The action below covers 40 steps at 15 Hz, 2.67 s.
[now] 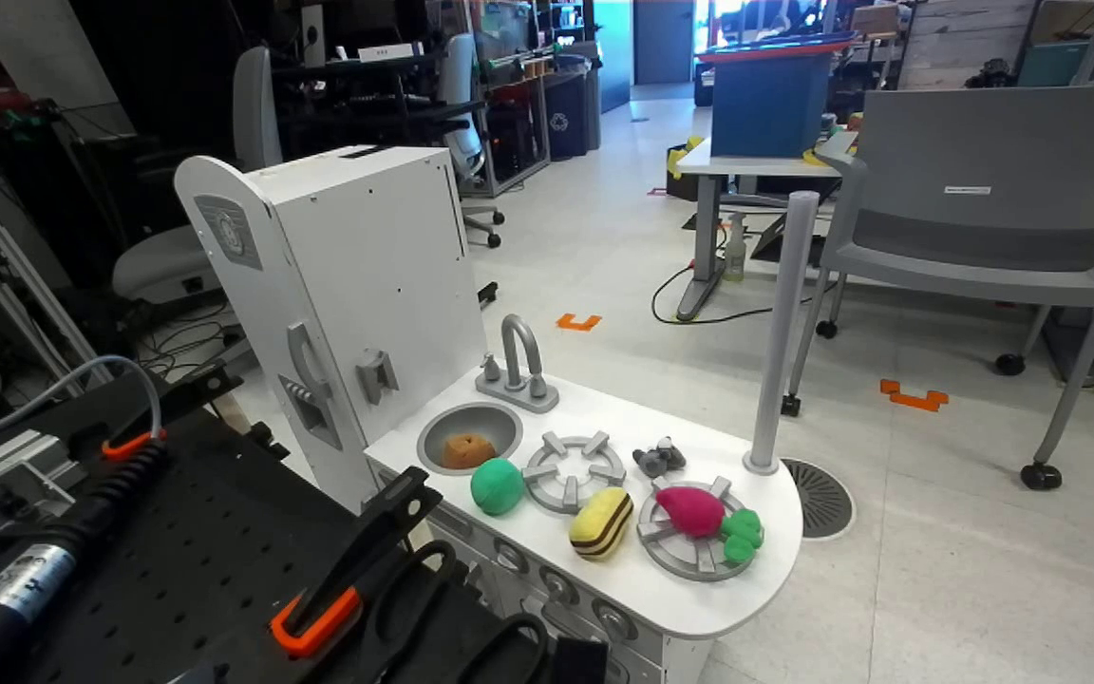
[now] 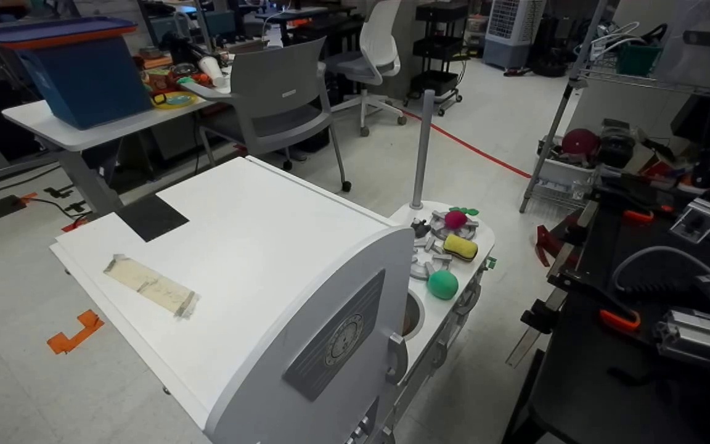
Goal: Remove the plushy from the sink and put it on the silver thing
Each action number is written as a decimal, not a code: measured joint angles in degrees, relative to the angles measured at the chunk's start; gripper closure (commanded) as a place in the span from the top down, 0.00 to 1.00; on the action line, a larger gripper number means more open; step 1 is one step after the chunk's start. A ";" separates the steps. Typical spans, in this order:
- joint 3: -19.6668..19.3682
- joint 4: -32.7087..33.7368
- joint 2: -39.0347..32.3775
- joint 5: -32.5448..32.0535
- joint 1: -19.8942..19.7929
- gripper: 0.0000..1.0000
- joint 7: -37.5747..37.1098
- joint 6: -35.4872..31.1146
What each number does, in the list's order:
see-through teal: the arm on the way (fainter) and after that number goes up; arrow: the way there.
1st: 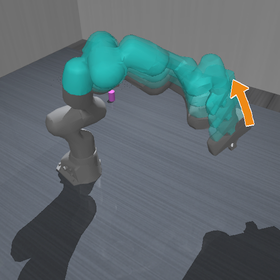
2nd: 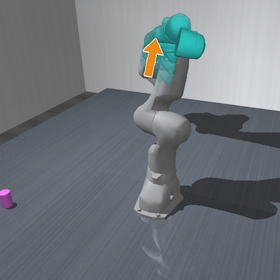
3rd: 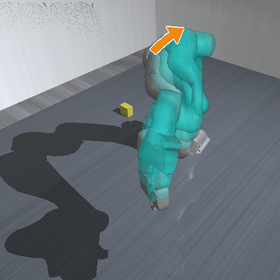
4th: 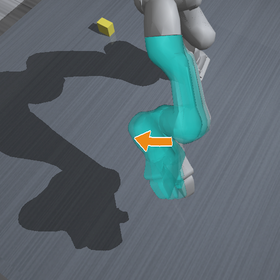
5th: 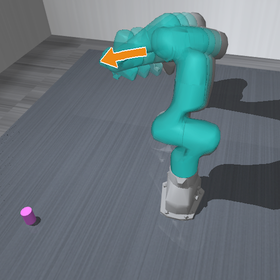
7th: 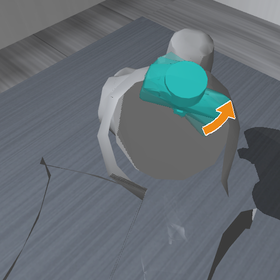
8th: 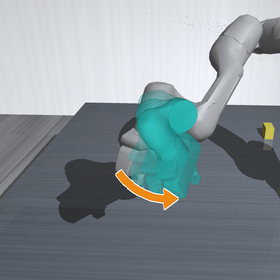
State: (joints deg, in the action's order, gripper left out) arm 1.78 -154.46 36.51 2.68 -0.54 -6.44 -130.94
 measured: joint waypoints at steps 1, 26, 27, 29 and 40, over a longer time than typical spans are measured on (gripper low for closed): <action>1.40 1.27 -3.59 -0.04 0.09 1.00 -1.71 -2.47; 0.72 61.80 -93.35 -5.45 8.40 1.00 -16.23 -8.86; 0.56 63.93 -95.31 -5.35 8.76 1.00 -16.23 -7.22; 0.28 68.00 -98.94 -5.29 9.40 1.00 -16.23 -4.06; -4.25 89.84 -118.04 -5.67 13.14 1.00 -16.36 3.89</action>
State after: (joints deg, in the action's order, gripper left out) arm -2.47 -64.62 -81.52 -2.99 12.60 -22.80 -127.05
